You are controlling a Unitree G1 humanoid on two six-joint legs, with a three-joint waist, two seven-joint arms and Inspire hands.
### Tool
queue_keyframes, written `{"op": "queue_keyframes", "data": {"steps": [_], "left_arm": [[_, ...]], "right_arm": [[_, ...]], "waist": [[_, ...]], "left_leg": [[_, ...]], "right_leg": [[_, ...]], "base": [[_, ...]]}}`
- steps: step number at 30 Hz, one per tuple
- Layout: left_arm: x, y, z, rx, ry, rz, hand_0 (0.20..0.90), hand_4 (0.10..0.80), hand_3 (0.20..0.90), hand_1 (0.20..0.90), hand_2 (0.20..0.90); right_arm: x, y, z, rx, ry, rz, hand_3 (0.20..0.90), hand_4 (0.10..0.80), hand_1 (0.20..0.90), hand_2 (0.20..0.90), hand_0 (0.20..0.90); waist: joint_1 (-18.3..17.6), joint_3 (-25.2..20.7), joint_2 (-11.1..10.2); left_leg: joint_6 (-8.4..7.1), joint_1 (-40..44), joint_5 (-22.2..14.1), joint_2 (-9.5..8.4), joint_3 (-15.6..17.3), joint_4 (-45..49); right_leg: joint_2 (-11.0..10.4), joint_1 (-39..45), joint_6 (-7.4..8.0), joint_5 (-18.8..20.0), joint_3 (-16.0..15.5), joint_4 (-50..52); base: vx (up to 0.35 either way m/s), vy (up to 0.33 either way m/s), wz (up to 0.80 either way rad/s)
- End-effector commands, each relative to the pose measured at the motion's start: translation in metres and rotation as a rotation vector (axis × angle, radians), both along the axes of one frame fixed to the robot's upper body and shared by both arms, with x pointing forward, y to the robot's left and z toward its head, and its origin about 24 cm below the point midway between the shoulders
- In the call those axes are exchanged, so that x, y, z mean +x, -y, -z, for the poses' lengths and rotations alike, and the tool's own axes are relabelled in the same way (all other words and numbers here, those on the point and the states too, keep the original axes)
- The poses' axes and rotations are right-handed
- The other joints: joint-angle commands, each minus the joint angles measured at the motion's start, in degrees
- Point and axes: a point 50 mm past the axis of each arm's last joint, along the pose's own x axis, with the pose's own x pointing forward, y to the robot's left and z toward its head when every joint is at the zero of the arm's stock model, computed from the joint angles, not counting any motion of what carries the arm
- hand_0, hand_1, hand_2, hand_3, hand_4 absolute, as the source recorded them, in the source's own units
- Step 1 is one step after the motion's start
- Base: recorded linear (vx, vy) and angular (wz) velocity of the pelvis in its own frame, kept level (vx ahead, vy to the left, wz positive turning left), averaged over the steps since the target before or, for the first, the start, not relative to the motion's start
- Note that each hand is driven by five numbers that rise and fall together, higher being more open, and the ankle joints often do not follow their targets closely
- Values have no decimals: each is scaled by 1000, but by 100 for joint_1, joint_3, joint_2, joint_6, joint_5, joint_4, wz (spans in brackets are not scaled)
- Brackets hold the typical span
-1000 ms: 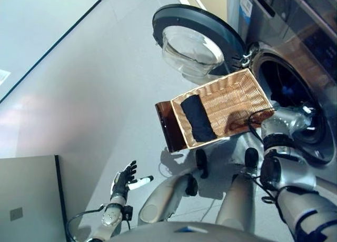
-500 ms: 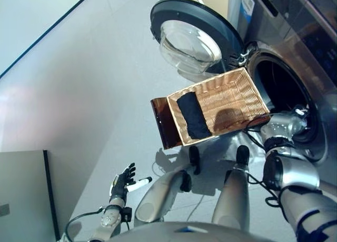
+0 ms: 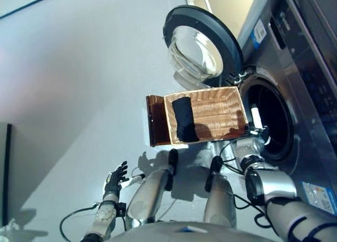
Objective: Pick up the clothes and place them into the washing machine
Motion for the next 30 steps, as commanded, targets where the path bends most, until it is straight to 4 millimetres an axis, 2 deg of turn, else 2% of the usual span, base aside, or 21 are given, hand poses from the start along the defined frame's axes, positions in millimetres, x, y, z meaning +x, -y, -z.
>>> {"op": "queue_keyframes", "data": {"steps": [1,2,4,6,13,15,19,20,21,24,27,30], "left_arm": [[2,-35,-9,107,27,-29,900,800,900,900,900],[2,-35,-9,107,27,-29,900,800,900,900,900],[2,-42,-11,127,27,-25,900,800,900,900,900],[4,-51,-15,160,30,-18,900,800,900,900,900],[13,-70,-32,237,107,-40,900,800,900,900,900],[21,-69,-40,250,161,-36,900,800,900,900,900],[43,-68,-62,254,304,-68,900,800,900,900,900],[48,-66,-68,252,336,-61,900,800,900,900,900],[48,-66,-68,252,336,-61,900,800,900,900,900],[65,-57,-88,246,455,-46,900,800,900,900,900],[76,-50,-101,249,525,-23,900,800,900,900,900],[82,-45,-108,250,564,-8,900,800,900,900,900]], "right_arm": [[0,-3,-1,-89,16,-75,900,800,900,900,900],[0,-3,-1,-89,16,-75,900,800,900,900,900],[0,-11,4,-131,-41,-150,900,800,900,900,900],[-2,-10,8,-296,-199,-291,900,800,900,900,900],[19,-30,-9,-617,-330,-481,900,800,900,900,900],[17,-27,-6,-721,-423,-536,900,800,900,900,900],[22,-34,-12,-893,-487,-597,900,800,900,900,900],[22,-36,-11,-913,-498,-607,900,800,900,900,900],[22,-36,-11,-913,-498,-607,900,800,900,900,900],[26,-40,-15,-1020,-541,-633,900,800,900,900,900],[27,-38,-18,-1031,-553,-610,900,800,900,900,900],[31,-38,-24,-1079,-568,-596,900,800,900,900,900]], "waist": [[244,-250,-308],[243,-249,-308],[337,-240,-458],[428,-244,-542],[582,-103,-699],[649,-56,-720],[772,88,-764],[791,103,-781],[790,101,-782],[905,223,-787],[974,299,-781],[1041,370,-786]], "left_leg": [[-516,-353,-189,44,-149,207],[-516,-352,-189,44,-150,207],[-521,-334,-186,45,-225,186],[-525,-341,-176,47,-270,180],[-513,-531,-204,-1,-377,370],[-519,-610,-202,-13,-432,420],[-525,-845,-294,-42,-531,720],[-543,-840,-553,-44,-585,884],[-543,-843,-556,-44,-584,888],[-522,-1075,-709,-110,-694,1280],[-507,-1248,-804,-161,-771,1500],[-498,-1407,-856,-208,-831,1664]], "right_leg": [[70,304,-265,78,-197,-389],[70,306,-265,78,-198,-389],[76,391,-264,103,-291,-470],[76,407,-258,122,-360,-505],[58,306,-287,112,-487,-410],[44,257,-301,56,-538,-317],[-1,127,-330,-97,-664,-13],[9,132,-292,-319,-618,153],[9,129,-292,-321,-618,156],[-20,-45,-341,-563,-723,631],[-61,-166,-359,-720,-782,938],[-81,-277,-385,-848,-837,1162]], "base": [[5,-35,8],[12,-65,15],[11,-52,17],[-13,-26,9],[-15,-17,13],[-18,-18,15],[23,-46,26],[116,-63,31],[138,-64,34],[40,-15,18],[39,-28,16],[31,-19,36]]}}
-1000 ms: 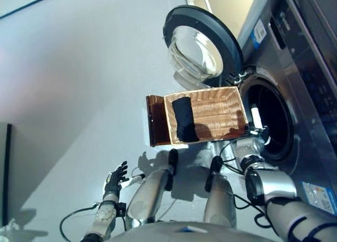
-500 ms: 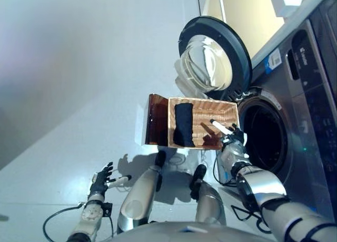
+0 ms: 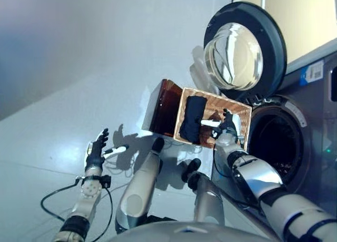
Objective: Pick up the clothes and place them into the washing machine
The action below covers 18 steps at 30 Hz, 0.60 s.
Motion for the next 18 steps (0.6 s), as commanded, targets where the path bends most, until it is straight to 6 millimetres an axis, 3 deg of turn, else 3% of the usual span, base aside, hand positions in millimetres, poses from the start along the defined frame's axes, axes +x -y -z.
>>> {"op": "queue_keyframes", "data": {"steps": [1,8,14,18], "left_arm": [[8,-9,-31,64,170,-8,900,800,900,900,900],[17,-1,-37,62,211,-3,900,800,900,900,900],[22,9,-40,49,226,30,900,800,900,900,900],[24,17,-42,38,247,59,900,800,900,900,900]], "right_arm": [[9,15,-20,-123,59,42,900,800,900,900,900],[16,14,-30,-159,72,47,900,800,900,900,900],[8,17,-20,-189,19,66,900,800,900,900,900],[2,31,-18,-223,-7,99,900,800,900,900,900]], "waist": [[239,17,135],[374,201,151],[462,244,228],[540,305,334]], "left_leg": [[-366,-311,-431,-26,112,360],[-282,-631,-656,-91,-3,905],[-256,-730,-661,-163,-103,940],[-244,-859,-626,-220,-150,946]], "right_leg": [[40,-68,-277,-212,-10,349],[2,-303,-319,-434,-51,842],[-31,-372,-351,-582,-151,1000],[-84,-452,-353,-599,-192,1059]], "base": [[24,-13,27],[22,-9,9],[29,-17,10],[-4,-22,10]]}}
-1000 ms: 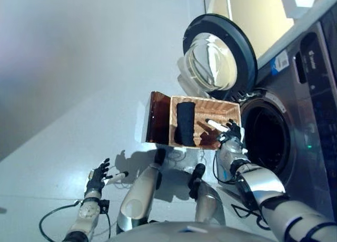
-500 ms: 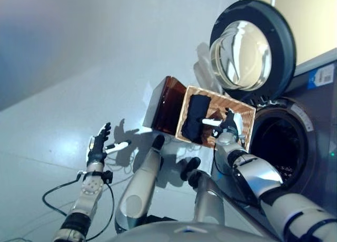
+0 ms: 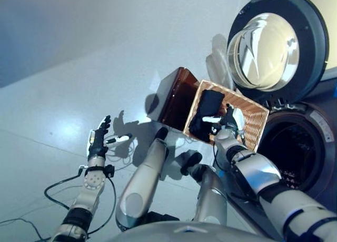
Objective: Pick up the clothes and place them into the washing machine
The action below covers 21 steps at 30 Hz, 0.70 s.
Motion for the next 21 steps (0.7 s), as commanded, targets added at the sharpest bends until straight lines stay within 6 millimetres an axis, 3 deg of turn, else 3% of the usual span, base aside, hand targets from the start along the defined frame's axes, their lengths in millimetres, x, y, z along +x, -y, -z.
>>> {"op": "queue_keyframes", "data": {"steps": [1,8,13,14,15,16,17,21], "left_arm": [[11,11,-28,19,169,60,900,800,900,900,900],[13,20,-33,24,189,102,900,800,900,900,900],[17,23,-35,33,198,113,900,800,900,900,900],[18,25,-37,31,208,117,900,800,900,900,900],[18,26,-37,28,212,120,900,800,900,900,900],[17,26,-37,26,209,120,900,800,900,900,900],[16,28,-37,26,210,124,900,800,900,900,900],[13,26,-31,33,185,115,900,800,900,900,900]], "right_arm": [[-3,35,-12,-123,36,106,900,800,900,900,900],[-17,72,-14,-173,-1,226,900,800,900,900,900],[-20,79,-14,-202,-25,241,900,800,900,900,900],[-21,82,-15,-208,-29,249,815,739,815,815,815],[-21,83,-16,-219,-29,250,532,537,532,532,532],[-21,84,-17,-223,-31,251,444,475,444,444,444],[-20,85,-19,-230,-29,255,200,300,200,200,200],[-18,87,-22,-234,-20,260,200,300,200,200,200]], "waist": [[243,0,364],[441,63,689],[508,74,808],[517,87,845],[521,99,875],[527,102,899],[536,106,922],[529,124,974]], "left_leg": [[-318,-281,-249,-34,-5,64],[-290,-565,-181,-241,-163,96],[-279,-672,-111,-298,-176,15],[-279,-706,-92,-313,-176,5],[-278,-747,-80,-327,-171,11],[-278,-771,-72,-333,-161,12],[-273,-790,-64,-339,-153,5],[-281,-789,23,-327,-127,-88]], "right_leg": [[88,-83,-287,-130,-122,240],[-99,-361,-278,-315,-231,599],[-195,-498,-271,-348,-229,714],[-213,-524,-267,-341,-238,739],[-230,-555,-266,-340,-233,755],[-246,-593,-265,-337,-226,776],[-261,-622,-263,-333,-221,792],[-293,-640,-253,-302,-196,754]], "base": [[-21,-27,14],[5,-23,32],[6,9,9],[-11,11,8],[-15,23,11],[-16,25,14],[-16,22,12],[-5,14,4]]}}
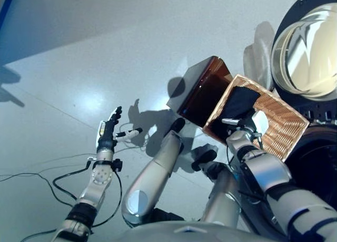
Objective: Pick up the clothes and place them into the washing machine
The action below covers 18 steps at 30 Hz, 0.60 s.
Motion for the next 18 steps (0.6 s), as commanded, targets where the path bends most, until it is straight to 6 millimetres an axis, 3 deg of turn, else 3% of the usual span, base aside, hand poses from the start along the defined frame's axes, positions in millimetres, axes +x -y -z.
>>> {"op": "queue_keyframes", "data": {"steps": [1,11,18], "left_arm": [[0,2,-13,22,102,10,900,800,900,900,900],[-9,-2,-7,37,72,26,900,800,900,900,900],[-21,-9,8,59,-11,32,900,800,900,900,900]], "right_arm": [[-9,33,-7,-56,-28,64,200,300,200,200,200],[-22,46,1,-65,-54,103,200,300,200,200,200],[-53,69,17,-57,-99,192,200,300,200,200,200]], "waist": [[212,-96,536],[70,-283,528],[-123,-592,452]], "left_leg": [[-179,-151,-24,63,148,-298],[-206,231,121,108,191,-770],[-252,785,232,198,261,-1226]], "right_leg": [[137,-39,-279,211,21,-66],[132,262,-258,382,78,-428],[186,887,-202,548,63,-1013]], "base": [[7,22,4],[3,3,-2],[20,-3,-8]]}}
